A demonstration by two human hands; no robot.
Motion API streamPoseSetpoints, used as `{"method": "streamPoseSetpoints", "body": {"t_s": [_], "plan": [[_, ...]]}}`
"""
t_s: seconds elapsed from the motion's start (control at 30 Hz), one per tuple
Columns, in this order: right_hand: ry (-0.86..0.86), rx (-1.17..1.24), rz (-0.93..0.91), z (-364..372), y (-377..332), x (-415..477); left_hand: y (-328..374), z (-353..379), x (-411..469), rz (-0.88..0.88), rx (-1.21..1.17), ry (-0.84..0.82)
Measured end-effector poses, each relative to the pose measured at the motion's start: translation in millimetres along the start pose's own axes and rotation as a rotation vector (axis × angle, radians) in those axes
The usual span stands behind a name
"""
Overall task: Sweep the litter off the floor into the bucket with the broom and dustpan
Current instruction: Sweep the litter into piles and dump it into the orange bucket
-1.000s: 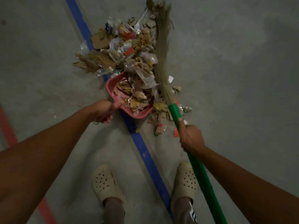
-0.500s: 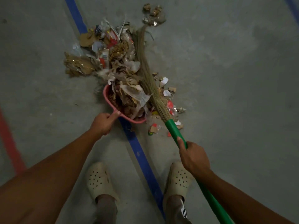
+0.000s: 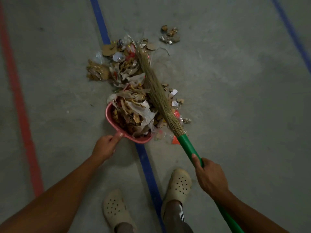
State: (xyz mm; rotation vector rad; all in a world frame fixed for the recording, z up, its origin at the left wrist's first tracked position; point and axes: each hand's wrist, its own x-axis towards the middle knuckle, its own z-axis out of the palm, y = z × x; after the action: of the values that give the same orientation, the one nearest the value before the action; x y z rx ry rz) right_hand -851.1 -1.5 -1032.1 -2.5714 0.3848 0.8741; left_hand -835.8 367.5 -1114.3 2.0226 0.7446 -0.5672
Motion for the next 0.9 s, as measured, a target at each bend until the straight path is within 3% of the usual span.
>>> {"method": "streamPoseSetpoints", "body": {"t_s": [0.37, 0.67, 0.9], "plan": [[-0.066, 0.028, 0.038, -16, -21, -107, 28, -26, -105, -0.030, -0.102, -0.041], [-0.067, 0.012, 0.071, -117, -65, -261, 114, -100, -285, -0.088, -0.142, -0.028], [0.018, 0.013, 0.063, -177, -71, -370, 170, -145, -406, -0.027, -0.191, -0.023]]}}
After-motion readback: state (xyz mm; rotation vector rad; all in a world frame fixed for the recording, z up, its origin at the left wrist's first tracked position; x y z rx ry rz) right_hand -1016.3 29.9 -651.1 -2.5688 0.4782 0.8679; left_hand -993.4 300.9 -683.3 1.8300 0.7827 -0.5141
